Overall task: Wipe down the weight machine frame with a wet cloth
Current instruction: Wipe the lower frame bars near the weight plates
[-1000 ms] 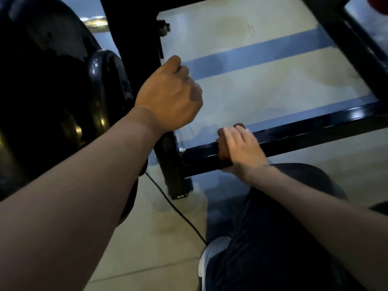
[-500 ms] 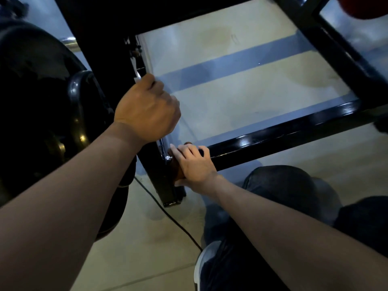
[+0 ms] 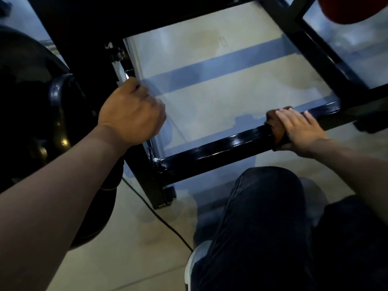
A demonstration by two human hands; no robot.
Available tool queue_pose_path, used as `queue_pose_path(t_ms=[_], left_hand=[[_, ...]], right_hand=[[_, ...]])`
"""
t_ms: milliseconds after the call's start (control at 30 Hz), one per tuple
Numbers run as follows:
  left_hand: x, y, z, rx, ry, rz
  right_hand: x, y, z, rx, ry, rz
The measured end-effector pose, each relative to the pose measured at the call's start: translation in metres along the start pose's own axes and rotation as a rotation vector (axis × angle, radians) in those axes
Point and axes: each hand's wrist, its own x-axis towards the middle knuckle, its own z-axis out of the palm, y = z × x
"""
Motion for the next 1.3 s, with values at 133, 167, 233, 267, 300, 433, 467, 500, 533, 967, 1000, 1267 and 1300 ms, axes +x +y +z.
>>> queue_pose_path(t_ms=[133, 167, 233, 267, 300, 433, 467, 500, 533, 967, 1000, 1267, 1300], left_hand=[[0.0, -0.001, -0.002, 0.017, -0.045, -0.004], [0.001, -0.001, -0.003, 0.014, -0.055, -0.008], [0.001, -0.001, -0.005, 0.008, -0.074, -0.018], [0.002, -0.001, -0.006, 0.012, -0.089, -0.021], [0.002, -0.001, -0.008, 0.018, -0.106, -0.023], [0.008, 0.002, -0.019, 0.001, -0.25, -0.081], [0.011, 0.008, -0.018, -0.003, -0.313, -0.107], [0.017, 0.015, -0.017, -0.008, -0.39, -0.176], [0.024, 0.025, -0.016, -0.044, -0.446, -0.249], [0.132, 0.186, 0.011, -0.99, -0.567, -0.654], [0.14, 0.189, 0.012, -1.035, -0.548, -0.655], [0.188, 0.208, 0.026, -1.276, -0.697, -0.696], [0.192, 0.211, 0.027, -1.309, -0.705, -0.709]], right_hand=[[0.007, -0.041, 0.022, -0.061, 0.088, -0.088], [0.007, -0.063, 0.023, -0.059, 0.098, -0.158], [0.008, -0.112, 0.029, -0.006, 0.102, -0.283], [0.008, -0.141, 0.033, 0.059, 0.097, -0.331], [0.008, -0.169, 0.037, 0.109, 0.081, -0.38], [0.003, -0.244, 0.05, 0.042, 0.086, -0.46], [0.004, -0.245, 0.052, 0.019, 0.095, -0.458], [0.003, -0.243, 0.05, 0.016, 0.1, -0.457], [0.004, -0.234, 0.049, -0.003, 0.094, -0.462], [0.015, 0.033, 0.017, -0.13, 0.072, -0.24], [0.016, 0.053, 0.016, -0.144, 0.08, -0.237], [0.021, 0.14, 0.01, -0.211, 0.18, -0.116], [0.021, 0.134, 0.013, -0.191, 0.216, -0.123]])
